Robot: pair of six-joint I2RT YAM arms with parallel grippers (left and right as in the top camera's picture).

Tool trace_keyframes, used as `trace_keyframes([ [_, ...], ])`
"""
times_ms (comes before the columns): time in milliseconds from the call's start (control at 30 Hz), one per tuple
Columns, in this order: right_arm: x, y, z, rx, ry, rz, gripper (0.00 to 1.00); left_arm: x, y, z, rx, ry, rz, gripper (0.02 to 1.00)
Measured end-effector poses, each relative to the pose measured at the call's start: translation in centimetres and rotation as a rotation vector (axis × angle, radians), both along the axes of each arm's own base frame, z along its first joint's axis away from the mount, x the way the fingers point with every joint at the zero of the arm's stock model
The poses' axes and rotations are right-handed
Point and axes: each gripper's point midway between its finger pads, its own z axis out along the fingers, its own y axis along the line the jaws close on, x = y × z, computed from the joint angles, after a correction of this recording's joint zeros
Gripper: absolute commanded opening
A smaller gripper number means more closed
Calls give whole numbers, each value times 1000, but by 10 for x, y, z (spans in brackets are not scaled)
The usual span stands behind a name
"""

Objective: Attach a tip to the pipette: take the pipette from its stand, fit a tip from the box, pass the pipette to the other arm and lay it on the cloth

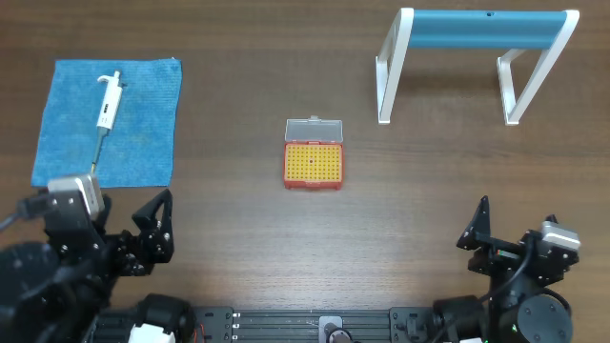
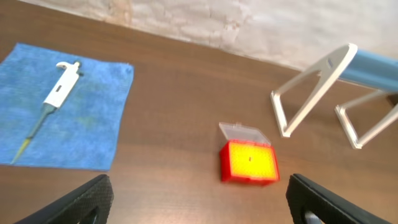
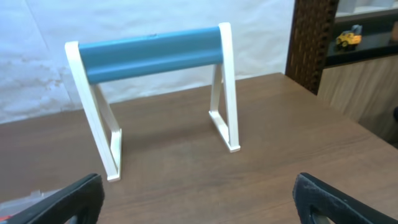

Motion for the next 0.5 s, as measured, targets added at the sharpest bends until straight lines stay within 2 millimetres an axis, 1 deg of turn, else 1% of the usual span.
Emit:
trace_keyframes([
  [33, 3, 1, -7, -8, 18, 5, 976, 3, 0, -10, -11, -2, 6, 901],
  [100, 8, 2, -25, -19, 63, 11, 974, 7, -1, -36, -16, 44, 16, 904],
  [133, 10, 3, -32, -21, 79, 13, 976, 9, -1, -46, -14, 67, 21, 904],
  [167, 12, 3, -43, -28, 111, 14, 976, 11, 0, -56, -10, 92, 31, 904],
  [267, 9, 3, -72, -44, 211, 16, 976, 18, 1, -84, 7, 154, 48, 906],
  [333, 4, 2, -86, -55, 275, 18, 976, 21, 1, -104, 19, 210, 53, 901],
  [433, -6, 1, -104, -66, 358, 19, 974, 23, 1, -124, 33, 274, 54, 904],
  [500, -9, 1, -109, -70, 388, 19, 976, 23, 1, -132, 41, 307, 54, 904],
])
